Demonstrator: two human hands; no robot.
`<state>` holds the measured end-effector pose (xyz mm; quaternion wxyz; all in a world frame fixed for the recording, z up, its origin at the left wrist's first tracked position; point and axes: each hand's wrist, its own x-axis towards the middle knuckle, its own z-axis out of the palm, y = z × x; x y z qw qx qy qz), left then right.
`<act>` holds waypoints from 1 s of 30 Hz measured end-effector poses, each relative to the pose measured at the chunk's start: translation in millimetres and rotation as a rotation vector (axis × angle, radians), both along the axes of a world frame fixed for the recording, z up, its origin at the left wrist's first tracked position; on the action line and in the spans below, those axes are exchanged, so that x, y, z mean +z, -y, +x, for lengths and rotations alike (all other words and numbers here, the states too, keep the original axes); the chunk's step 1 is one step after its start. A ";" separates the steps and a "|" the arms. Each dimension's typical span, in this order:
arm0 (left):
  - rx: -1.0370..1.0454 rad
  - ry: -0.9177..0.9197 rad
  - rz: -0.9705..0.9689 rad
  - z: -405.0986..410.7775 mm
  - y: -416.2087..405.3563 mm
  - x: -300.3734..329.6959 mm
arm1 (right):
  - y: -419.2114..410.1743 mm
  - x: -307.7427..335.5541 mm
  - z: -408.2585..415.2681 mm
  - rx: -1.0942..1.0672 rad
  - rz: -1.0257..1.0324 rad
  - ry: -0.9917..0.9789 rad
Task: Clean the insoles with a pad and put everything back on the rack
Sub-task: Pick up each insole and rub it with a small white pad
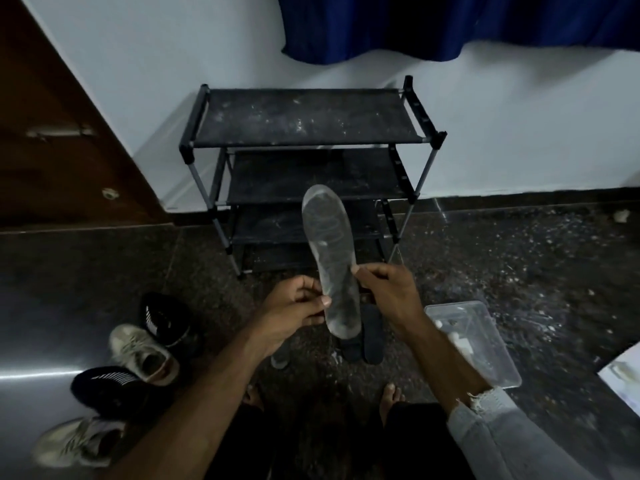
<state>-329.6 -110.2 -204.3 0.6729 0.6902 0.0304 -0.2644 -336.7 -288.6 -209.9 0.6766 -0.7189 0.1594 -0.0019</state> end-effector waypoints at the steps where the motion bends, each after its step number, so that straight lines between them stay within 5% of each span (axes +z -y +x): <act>1: -0.003 0.004 0.008 -4.1 -2.7 1.6 | -1.0 2.7 -5.1 0.005 0.016 0.001; 12: 0.396 -0.272 -0.527 16.0 -8.7 -14.6 | -16.2 -6.1 -22.4 0.180 0.116 -0.061; 21: 0.268 -0.379 -0.914 34.0 -0.5 -16.5 | -21.7 -11.3 -12.4 0.278 0.135 -0.089; 30: 0.277 -0.363 -0.932 40.4 -5.6 -16.0 | -10.4 16.4 11.0 0.196 -0.337 0.109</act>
